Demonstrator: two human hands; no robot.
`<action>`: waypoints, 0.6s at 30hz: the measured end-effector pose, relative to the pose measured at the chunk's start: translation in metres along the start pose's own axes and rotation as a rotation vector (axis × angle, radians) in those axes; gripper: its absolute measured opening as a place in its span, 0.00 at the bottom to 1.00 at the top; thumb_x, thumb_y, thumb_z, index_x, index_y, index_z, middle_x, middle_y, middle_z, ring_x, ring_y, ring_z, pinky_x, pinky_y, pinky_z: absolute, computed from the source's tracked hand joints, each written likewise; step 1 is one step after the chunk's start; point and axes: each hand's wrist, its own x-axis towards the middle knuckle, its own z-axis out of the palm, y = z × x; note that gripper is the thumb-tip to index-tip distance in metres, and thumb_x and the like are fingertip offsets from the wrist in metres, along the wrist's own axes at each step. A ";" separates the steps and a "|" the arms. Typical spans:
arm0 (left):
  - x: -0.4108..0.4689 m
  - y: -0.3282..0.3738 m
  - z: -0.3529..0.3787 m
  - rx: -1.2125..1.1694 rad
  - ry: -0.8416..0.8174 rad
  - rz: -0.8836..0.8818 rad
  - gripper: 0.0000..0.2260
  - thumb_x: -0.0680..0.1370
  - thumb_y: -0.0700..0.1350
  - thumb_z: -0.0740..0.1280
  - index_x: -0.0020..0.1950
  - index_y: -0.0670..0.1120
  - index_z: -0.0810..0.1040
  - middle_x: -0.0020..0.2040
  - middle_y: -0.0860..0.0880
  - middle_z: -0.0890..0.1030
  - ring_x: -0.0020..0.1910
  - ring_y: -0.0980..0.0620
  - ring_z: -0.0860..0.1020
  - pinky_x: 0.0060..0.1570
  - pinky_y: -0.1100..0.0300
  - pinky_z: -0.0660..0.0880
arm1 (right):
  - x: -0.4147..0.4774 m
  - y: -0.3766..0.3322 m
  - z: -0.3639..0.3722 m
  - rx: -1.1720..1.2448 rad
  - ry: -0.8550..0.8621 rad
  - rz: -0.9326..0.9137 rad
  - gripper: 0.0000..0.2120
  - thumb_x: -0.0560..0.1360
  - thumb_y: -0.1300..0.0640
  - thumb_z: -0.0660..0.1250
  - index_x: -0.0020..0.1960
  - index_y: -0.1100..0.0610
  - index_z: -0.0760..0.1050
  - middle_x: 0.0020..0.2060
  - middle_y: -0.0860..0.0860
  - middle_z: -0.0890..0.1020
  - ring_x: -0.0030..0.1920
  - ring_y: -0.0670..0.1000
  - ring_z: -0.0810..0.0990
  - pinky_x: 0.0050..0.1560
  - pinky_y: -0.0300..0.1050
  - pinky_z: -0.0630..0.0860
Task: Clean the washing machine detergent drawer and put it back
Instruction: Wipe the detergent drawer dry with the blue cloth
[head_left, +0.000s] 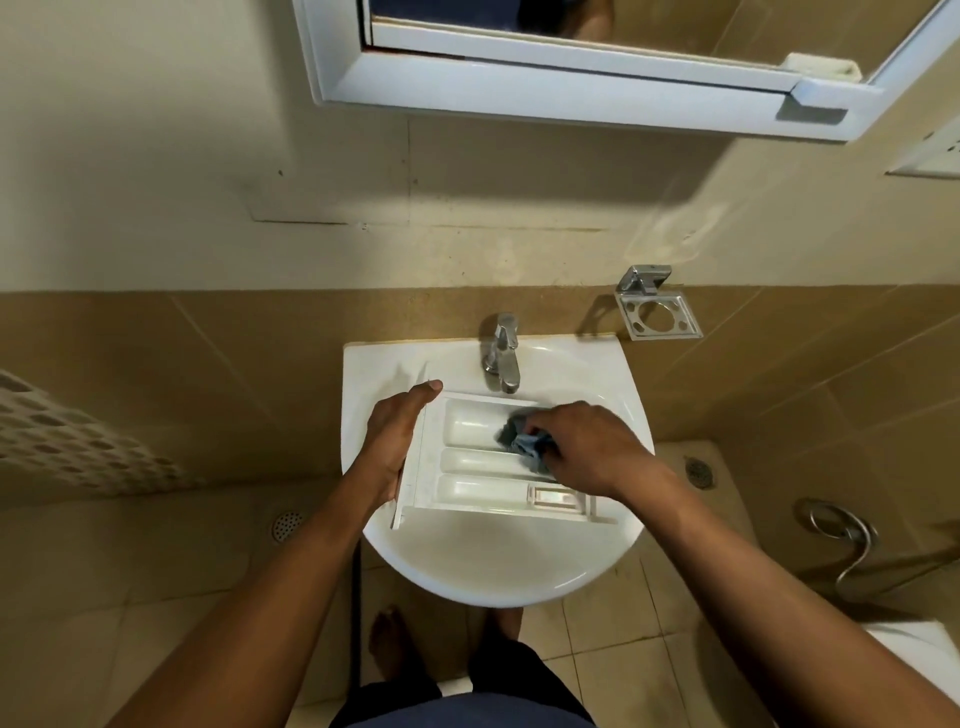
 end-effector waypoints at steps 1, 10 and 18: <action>0.000 0.002 0.002 0.000 -0.021 -0.004 0.05 0.81 0.57 0.68 0.51 0.57 0.77 0.49 0.61 0.75 0.48 0.61 0.73 0.58 0.55 0.65 | 0.000 -0.004 0.003 -0.005 0.000 0.005 0.14 0.78 0.52 0.67 0.63 0.44 0.78 0.58 0.50 0.85 0.57 0.59 0.82 0.50 0.48 0.76; -0.004 -0.004 0.009 0.067 -0.059 -0.029 0.20 0.78 0.61 0.71 0.56 0.46 0.86 0.52 0.42 0.88 0.53 0.42 0.86 0.59 0.46 0.79 | 0.010 -0.032 -0.020 0.662 0.068 -0.061 0.14 0.71 0.66 0.72 0.51 0.51 0.85 0.46 0.44 0.87 0.46 0.43 0.84 0.46 0.37 0.80; 0.005 -0.011 0.003 -0.024 -0.057 -0.069 0.23 0.75 0.62 0.73 0.61 0.47 0.85 0.58 0.41 0.86 0.58 0.42 0.84 0.61 0.49 0.78 | 0.036 -0.053 0.013 0.398 0.404 -0.241 0.17 0.72 0.65 0.70 0.59 0.52 0.82 0.50 0.48 0.86 0.49 0.49 0.80 0.49 0.34 0.70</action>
